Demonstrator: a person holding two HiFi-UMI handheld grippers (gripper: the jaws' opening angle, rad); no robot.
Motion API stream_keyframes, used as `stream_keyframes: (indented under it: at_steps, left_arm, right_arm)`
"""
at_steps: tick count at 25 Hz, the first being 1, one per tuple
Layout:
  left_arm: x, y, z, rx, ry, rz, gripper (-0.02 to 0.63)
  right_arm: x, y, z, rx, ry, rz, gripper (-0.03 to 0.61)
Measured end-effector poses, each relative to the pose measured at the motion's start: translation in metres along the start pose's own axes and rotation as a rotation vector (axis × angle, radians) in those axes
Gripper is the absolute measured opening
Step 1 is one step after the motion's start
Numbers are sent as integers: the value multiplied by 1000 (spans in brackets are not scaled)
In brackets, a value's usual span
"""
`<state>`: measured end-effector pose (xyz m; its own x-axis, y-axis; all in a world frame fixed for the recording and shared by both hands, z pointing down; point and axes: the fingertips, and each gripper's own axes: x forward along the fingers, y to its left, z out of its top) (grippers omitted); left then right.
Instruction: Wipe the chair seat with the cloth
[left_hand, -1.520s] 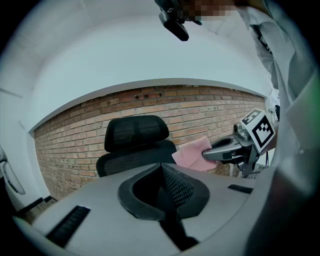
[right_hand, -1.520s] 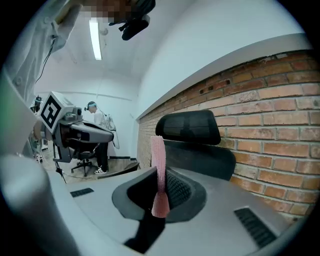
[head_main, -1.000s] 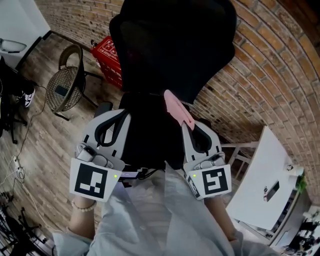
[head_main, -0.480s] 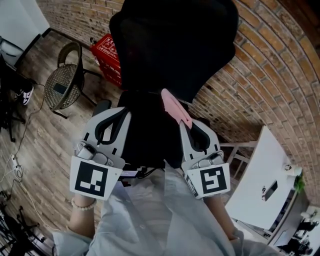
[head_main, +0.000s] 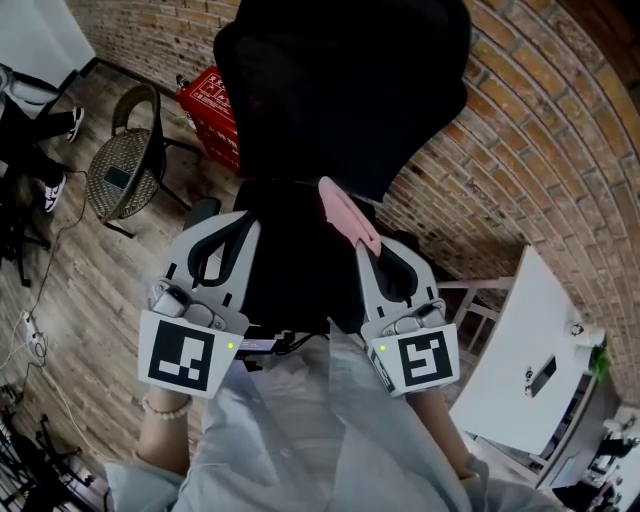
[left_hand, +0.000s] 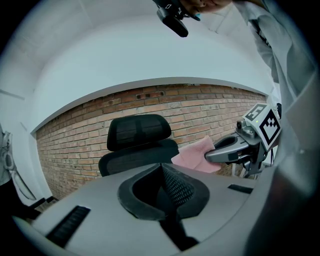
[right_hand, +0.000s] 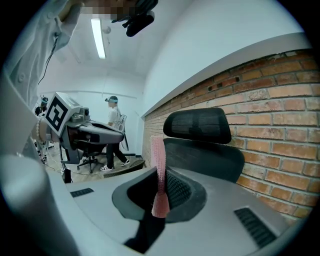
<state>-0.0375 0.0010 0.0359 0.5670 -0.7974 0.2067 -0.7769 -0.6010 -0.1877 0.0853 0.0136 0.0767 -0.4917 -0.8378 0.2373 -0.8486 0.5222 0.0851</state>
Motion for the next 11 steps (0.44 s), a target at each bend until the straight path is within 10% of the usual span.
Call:
stream_keyframes:
  at_steps: [11]
  left_arm:
    - [-1, -4, 0, 12, -4, -6, 18]
  right_arm:
    - [-2, 0, -3, -2, 5, -2, 55]
